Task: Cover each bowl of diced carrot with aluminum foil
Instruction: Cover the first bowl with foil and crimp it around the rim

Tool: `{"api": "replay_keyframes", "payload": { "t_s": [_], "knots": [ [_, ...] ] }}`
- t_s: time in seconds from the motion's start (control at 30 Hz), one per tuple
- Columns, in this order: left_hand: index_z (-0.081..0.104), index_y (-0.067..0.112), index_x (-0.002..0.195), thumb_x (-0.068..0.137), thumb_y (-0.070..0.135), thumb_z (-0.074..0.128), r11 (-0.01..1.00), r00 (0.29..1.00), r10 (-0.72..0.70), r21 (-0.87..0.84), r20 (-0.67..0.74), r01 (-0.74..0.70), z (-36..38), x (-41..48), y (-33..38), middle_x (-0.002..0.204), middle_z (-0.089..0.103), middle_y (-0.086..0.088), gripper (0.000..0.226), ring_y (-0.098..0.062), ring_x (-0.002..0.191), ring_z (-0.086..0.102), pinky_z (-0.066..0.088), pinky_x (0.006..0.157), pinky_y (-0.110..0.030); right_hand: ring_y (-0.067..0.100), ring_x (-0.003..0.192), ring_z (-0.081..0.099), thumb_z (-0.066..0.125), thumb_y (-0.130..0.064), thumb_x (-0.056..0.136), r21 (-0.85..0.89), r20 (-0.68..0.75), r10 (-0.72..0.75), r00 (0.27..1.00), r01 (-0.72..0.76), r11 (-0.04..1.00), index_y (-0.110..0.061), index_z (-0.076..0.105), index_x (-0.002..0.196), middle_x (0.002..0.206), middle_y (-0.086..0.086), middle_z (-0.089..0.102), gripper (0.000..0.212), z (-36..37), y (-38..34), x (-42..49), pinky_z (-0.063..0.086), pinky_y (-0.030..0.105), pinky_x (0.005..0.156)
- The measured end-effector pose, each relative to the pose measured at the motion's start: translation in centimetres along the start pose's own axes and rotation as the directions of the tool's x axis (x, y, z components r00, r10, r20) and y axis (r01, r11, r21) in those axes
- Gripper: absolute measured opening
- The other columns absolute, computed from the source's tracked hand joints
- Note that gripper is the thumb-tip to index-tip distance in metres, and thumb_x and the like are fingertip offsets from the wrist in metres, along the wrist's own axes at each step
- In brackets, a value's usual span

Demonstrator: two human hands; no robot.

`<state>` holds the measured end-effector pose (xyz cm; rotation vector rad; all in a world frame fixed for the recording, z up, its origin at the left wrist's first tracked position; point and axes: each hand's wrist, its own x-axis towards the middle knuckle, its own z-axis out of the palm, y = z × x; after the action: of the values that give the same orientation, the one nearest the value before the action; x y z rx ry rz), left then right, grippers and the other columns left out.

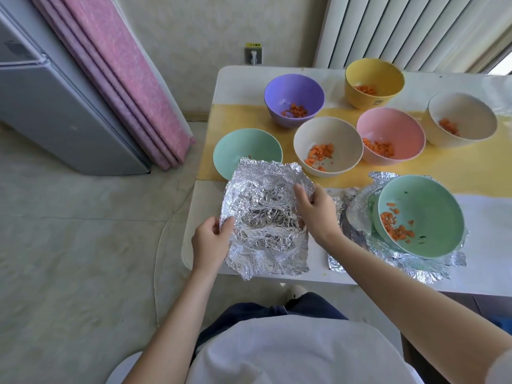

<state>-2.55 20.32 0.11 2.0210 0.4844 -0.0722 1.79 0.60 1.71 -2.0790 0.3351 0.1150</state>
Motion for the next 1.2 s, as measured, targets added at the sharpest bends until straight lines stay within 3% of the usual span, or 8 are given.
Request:
{"api": "replay_keyframes", "payload": {
  "t_s": [0.3, 0.4, 0.5, 0.63, 0.87, 1.0, 1.07, 1.2],
  "knots": [
    [0.029, 0.020, 0.058, 0.088, 0.035, 0.060, 0.920, 0.987, 0.155, 0.358, 0.034, -0.157, -0.6, 3.6, 0.2, 0.051, 0.031, 0.003, 0.046, -0.018, 0.050, 0.029, 0.019, 0.048, -0.031, 0.015, 0.052, 0.030, 0.051, -0.029, 0.094, -0.180, 0.096, 0.088, 0.991, -0.070, 0.981, -0.014, 0.034, 0.068, 0.060, 0.000, 0.035, 0.035, 0.3, 2.9, -1.1, 0.022, 0.030, 0.050],
    [0.034, 0.020, 0.058, 0.087, 0.040, 0.061, 0.884, 0.966, 0.229, 0.390, 0.116, -0.256, -0.8, 5.1, 1.0, 0.051, 0.037, 0.003, 0.044, -0.018, 0.051, 0.034, 0.021, 0.049, -0.029, 0.016, 0.070, 0.046, 0.060, -0.025, 0.086, -0.245, 0.168, 0.110, 0.980, -0.066, 0.967, -0.012, 0.044, 0.096, 0.081, -0.002, 0.048, 0.023, -0.6, 3.1, -1.6, 0.036, 0.031, 0.060],
    [0.043, 0.018, 0.059, 0.084, 0.043, 0.064, 0.871, 0.932, 0.285, 0.345, 0.225, -0.350, -0.7, 6.2, 1.9, 0.051, 0.039, 0.004, 0.041, -0.016, 0.050, 0.035, 0.023, 0.049, -0.028, 0.013, 0.096, 0.050, 0.067, -0.031, 0.083, -0.181, 0.108, 0.040, 0.993, -0.020, 0.983, -0.012, 0.038, 0.125, 0.111, -0.007, 0.046, 0.054, -1.3, 2.3, -1.1, 0.044, 0.032, 0.079],
    [0.051, 0.021, 0.065, 0.080, 0.042, 0.067, 0.862, 0.893, 0.276, 0.319, 0.354, -0.393, 0.1, 6.3, 3.4, 0.057, 0.047, 0.011, 0.030, -0.011, 0.054, 0.042, 0.030, 0.050, -0.026, 0.018, 0.071, 0.051, 0.056, -0.036, 0.092, -0.251, 0.067, 0.013, 0.998, 0.004, 0.968, -0.013, 0.049, 0.099, 0.080, -0.004, 0.053, 0.025, -1.3, 1.9, 0.5, 0.040, 0.032, 0.059],
    [0.052, 0.020, 0.112, 0.076, 0.039, 0.073, 0.997, 0.989, 0.055, 0.059, -0.138, -0.047, 1.1, 3.0, 3.0, 0.095, 0.054, 0.015, 0.046, -0.008, 0.088, 0.051, 0.035, 0.065, -0.024, 0.024, 0.068, 0.057, 0.047, -0.037, 0.096, -0.282, -0.020, 0.041, 0.999, -0.045, 0.958, -0.008, 0.055, 0.093, 0.076, 0.004, 0.062, 0.031, -0.5, 3.3, 1.3, 0.045, 0.035, 0.060],
    [0.051, 0.015, 0.077, 0.080, 0.037, 0.070, 0.981, 0.973, -0.183, -0.094, -0.143, 0.170, 2.1, 0.6, 1.1, 0.075, 0.050, 0.007, 0.029, -0.010, 0.067, 0.046, 0.035, 0.060, -0.027, 0.027, 0.069, 0.052, 0.042, -0.039, 0.098, -0.327, -0.025, 0.041, 0.999, -0.046, 0.944, -0.008, 0.046, 0.087, 0.078, 0.004, 0.055, 0.033, 0.0, 3.5, 1.3, 0.033, 0.034, 0.055],
    [0.031, 0.027, 0.061, 0.083, 0.031, 0.068, 0.967, 0.959, -0.245, -0.104, -0.140, 0.232, 2.5, 0.3, 0.5, 0.064, 0.031, 0.013, 0.043, -0.006, 0.057, 0.030, 0.029, 0.056, -0.024, 0.027, 0.070, 0.049, 0.037, -0.040, 0.099, -0.374, -0.027, 0.060, 0.998, -0.065, 0.925, -0.010, 0.042, 0.087, 0.080, 0.005, 0.052, 0.032, 0.0, 3.5, 1.4, 0.030, 0.034, 0.057],
    [0.026, 0.020, 0.062, 0.084, 0.028, 0.067, 0.993, 0.974, -0.113, -0.001, -0.198, 0.115, 2.5, 0.4, -0.4, 0.060, 0.022, 0.010, 0.047, -0.018, 0.066, 0.022, 0.021, 0.055, -0.031, 0.024, 0.072, 0.045, 0.034, -0.042, 0.099, -0.415, -0.036, 0.089, 0.995, -0.096, 0.905, -0.007, 0.050, 0.097, 0.090, 0.010, 0.058, 0.038, 0.1, 3.7, 1.4, 0.031, 0.033, 0.059]
  ]
}}
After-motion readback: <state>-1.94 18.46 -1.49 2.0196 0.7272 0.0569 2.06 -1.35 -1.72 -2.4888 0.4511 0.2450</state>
